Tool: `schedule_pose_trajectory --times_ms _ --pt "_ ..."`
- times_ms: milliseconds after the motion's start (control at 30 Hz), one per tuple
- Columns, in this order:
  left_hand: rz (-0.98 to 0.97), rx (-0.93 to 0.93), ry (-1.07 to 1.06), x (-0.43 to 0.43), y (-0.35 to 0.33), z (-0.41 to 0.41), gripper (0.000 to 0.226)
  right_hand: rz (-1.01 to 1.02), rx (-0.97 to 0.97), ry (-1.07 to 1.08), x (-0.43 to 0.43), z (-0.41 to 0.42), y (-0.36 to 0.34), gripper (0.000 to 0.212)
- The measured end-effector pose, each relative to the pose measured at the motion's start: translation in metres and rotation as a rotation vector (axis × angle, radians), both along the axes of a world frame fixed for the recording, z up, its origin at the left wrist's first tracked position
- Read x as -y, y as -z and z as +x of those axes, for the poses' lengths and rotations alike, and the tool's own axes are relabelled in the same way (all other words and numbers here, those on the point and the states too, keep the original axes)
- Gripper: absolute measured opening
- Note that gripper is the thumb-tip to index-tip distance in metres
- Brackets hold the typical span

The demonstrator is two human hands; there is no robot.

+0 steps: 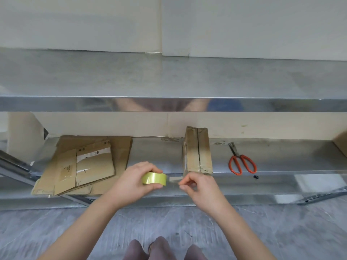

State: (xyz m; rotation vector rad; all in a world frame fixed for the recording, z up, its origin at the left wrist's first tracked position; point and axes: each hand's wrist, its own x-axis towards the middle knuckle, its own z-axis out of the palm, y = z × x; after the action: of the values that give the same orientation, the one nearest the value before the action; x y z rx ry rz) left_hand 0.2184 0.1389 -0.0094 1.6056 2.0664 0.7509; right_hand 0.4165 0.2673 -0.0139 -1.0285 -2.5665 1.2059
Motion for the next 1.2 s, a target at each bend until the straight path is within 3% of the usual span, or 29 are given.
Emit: schedule_pose_trajectory --times_ms 200,300,433,533,733,1200 --pt "-0.044 -0.169 -0.152 -0.034 -0.003 0.027 0.038 0.050 -0.033 0.067 -0.023 0.032 -0.023 0.013" --pt "-0.086 -0.104 -0.074 -0.044 -0.008 0.035 0.044 0.073 -0.006 0.095 -0.043 0.044 -0.028 0.016" --pt "-0.103 0.118 -0.042 -0.042 -0.015 0.043 0.036 0.103 0.018 0.152 -0.069 0.062 -0.025 0.016" --pt "-0.062 0.083 -0.035 -0.043 -0.016 0.048 0.031 0.113 0.032 0.129 -0.079 0.071 -0.021 0.020" --pt "-0.096 -0.085 -0.145 -0.059 -0.012 0.052 0.038 -0.007 -0.007 0.190 -0.086 0.077 -0.012 0.011" --pt "-0.283 -0.060 -0.167 -0.080 0.027 0.039 0.041 -0.274 0.062 0.240 -0.113 0.055 0.028 0.012"
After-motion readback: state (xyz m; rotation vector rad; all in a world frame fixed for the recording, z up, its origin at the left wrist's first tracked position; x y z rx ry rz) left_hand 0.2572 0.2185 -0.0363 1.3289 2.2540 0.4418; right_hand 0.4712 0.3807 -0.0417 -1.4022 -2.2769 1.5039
